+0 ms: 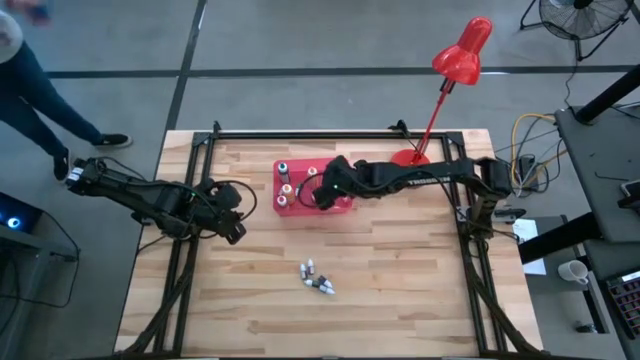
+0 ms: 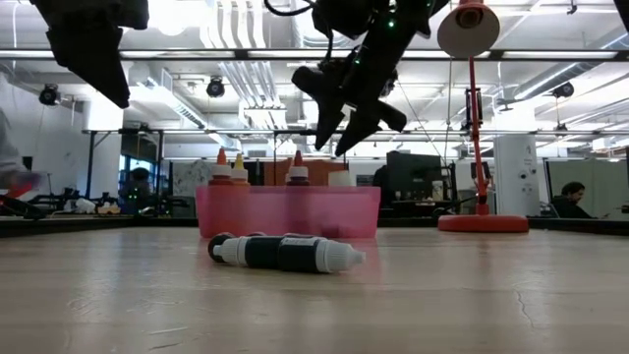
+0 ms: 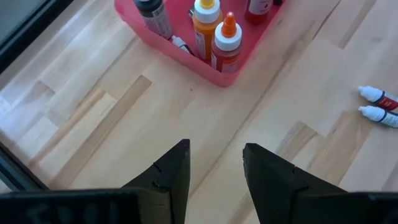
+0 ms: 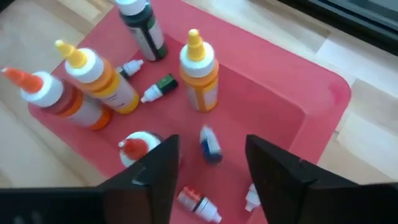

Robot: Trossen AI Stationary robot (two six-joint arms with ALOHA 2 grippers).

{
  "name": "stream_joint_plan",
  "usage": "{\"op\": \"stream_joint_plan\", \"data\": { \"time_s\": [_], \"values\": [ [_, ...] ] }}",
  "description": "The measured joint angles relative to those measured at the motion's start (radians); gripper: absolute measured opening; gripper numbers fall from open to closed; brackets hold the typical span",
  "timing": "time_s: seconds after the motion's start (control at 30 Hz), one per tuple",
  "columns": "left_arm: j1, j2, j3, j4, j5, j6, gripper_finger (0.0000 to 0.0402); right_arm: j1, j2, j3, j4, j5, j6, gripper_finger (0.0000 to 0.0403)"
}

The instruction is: Pick & Place food coloring

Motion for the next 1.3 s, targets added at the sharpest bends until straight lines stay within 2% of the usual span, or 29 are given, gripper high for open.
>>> {"op": "stream_joint_plan", "data": {
  "time_s": [0.1,0.27,0.33,0.57,0.67,0.97,1.3],
  "values": [
    [0.000,0.000,0.000,0.000,0.000,-0.006,0.0122,0.024,-0.008,0.000,-0.003,-0.052,-0.068,0.0205],
    [0.001,0.000,0.000,0.000,0.000,-0.006,0.0122,0.098,-0.009,-0.006,-0.005,-0.328,-0.243,0.0224],
    [0.001,0.000,0.000,0.000,-0.001,-0.006,0.0122,0.144,-0.009,-0.013,-0.002,-0.376,-0.272,0.0225],
    [0.000,0.000,0.000,0.000,-0.012,0.009,0.0122,0.289,0.028,-0.021,0.028,-0.388,-0.275,0.0226],
    [0.000,0.000,0.000,0.002,-0.016,0.009,0.0122,0.331,0.073,-0.021,0.076,-0.388,-0.223,0.0226],
    [0.000,0.002,-0.024,0.009,-0.011,-0.002,0.0122,0.377,0.211,-0.002,0.078,-0.385,0.082,0.0221],
    [0.000,0.002,-0.095,0.021,0.078,-0.009,0.0122,0.404,0.258,0.000,0.103,-0.351,0.151,0.0201]
  ]
}}
